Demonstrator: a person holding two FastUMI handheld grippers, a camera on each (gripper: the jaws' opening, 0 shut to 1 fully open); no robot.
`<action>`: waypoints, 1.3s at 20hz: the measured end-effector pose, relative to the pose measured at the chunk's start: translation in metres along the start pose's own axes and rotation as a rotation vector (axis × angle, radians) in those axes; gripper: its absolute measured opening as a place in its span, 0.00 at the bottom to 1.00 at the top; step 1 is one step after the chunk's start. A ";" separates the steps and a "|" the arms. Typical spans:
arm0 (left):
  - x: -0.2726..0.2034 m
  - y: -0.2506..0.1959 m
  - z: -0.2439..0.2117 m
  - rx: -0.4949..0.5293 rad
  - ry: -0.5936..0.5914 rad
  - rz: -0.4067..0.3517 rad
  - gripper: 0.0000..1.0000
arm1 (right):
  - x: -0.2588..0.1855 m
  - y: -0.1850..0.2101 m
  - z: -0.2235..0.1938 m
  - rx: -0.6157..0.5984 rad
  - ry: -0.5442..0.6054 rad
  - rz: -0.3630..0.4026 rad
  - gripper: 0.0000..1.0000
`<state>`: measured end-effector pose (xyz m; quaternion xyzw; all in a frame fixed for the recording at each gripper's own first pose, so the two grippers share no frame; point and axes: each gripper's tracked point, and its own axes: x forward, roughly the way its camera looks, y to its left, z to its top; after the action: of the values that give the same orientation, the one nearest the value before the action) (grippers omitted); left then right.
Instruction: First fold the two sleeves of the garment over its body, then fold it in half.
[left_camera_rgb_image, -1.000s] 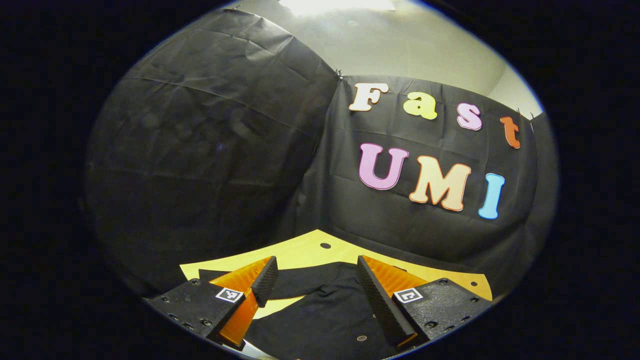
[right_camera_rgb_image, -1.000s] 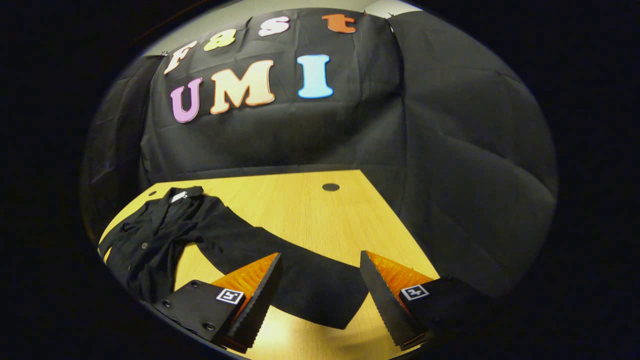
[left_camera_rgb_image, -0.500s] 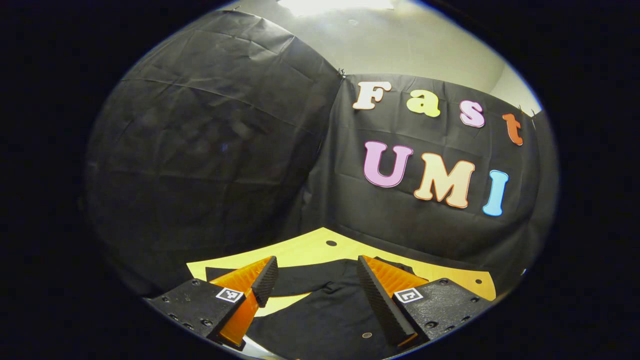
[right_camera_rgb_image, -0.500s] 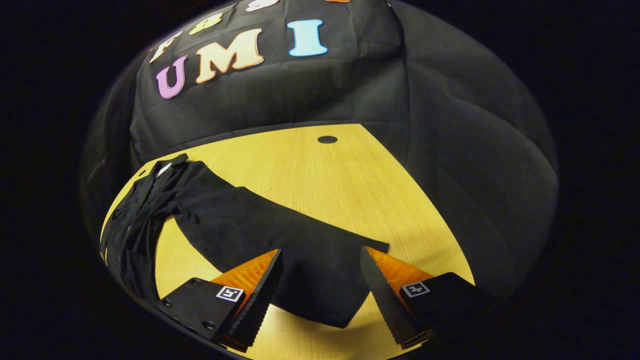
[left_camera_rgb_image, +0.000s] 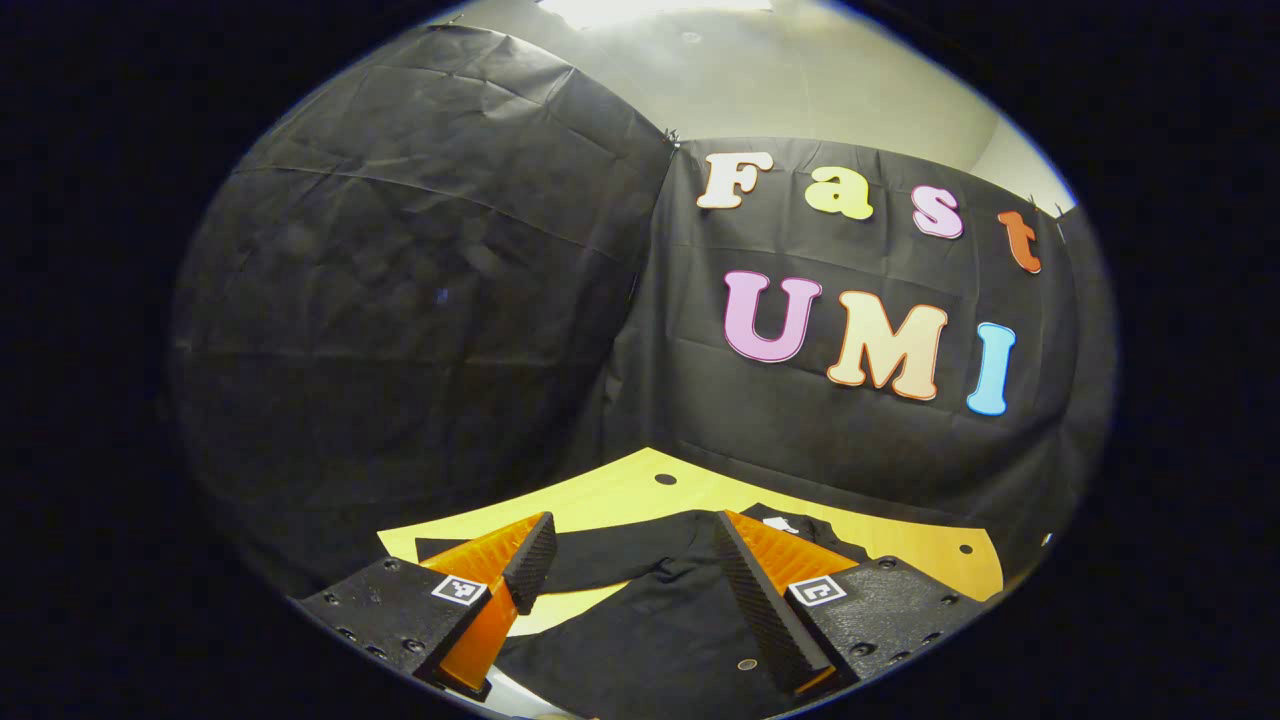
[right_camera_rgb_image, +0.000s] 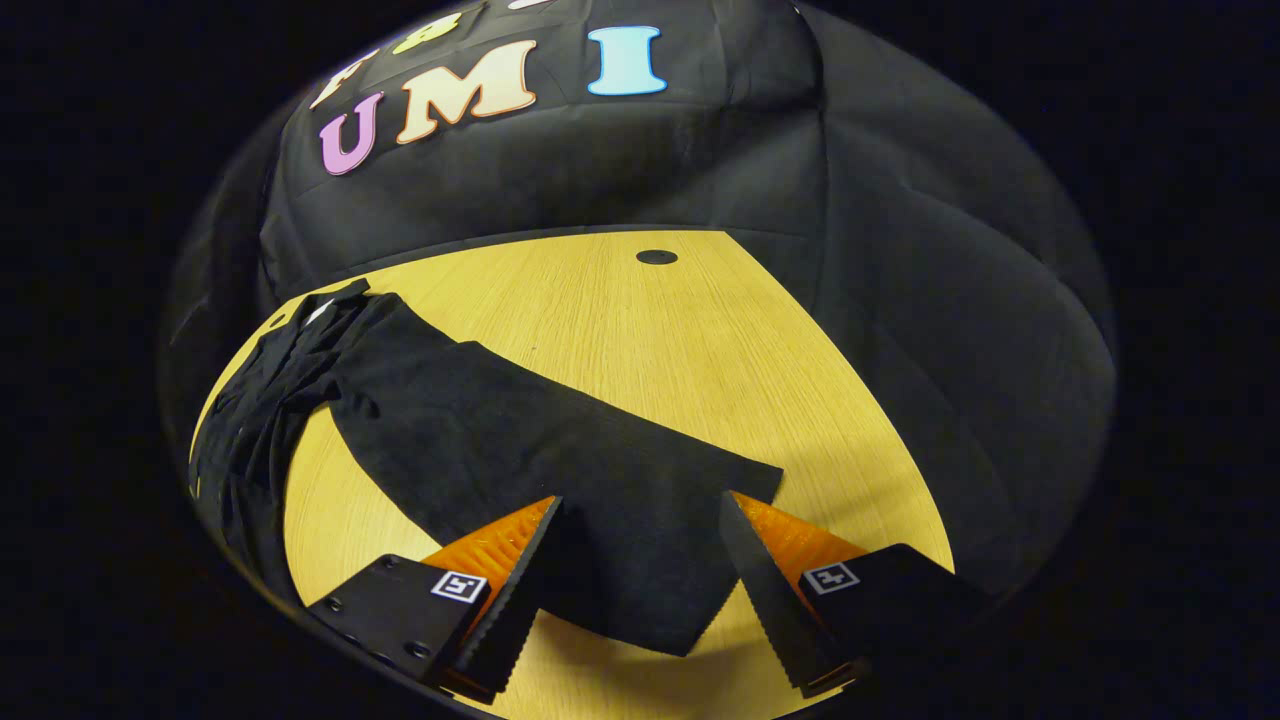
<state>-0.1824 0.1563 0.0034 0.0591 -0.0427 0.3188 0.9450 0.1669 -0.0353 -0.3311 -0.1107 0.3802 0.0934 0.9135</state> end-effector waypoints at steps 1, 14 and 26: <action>0.000 0.000 -0.003 -0.003 0.006 -0.004 0.92 | 0.000 0.000 0.001 -0.003 -0.005 0.006 0.99; 0.024 0.000 -0.004 -0.037 0.025 -0.058 0.93 | -0.006 0.024 -0.005 0.131 0.069 0.092 0.18; 0.051 0.020 -0.005 -0.051 0.052 -0.121 0.92 | -0.037 0.065 0.002 0.149 0.093 0.068 0.03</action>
<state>-0.1540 0.2027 0.0062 0.0292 -0.0225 0.2613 0.9646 0.1267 0.0244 -0.3117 -0.0338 0.4315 0.0905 0.8969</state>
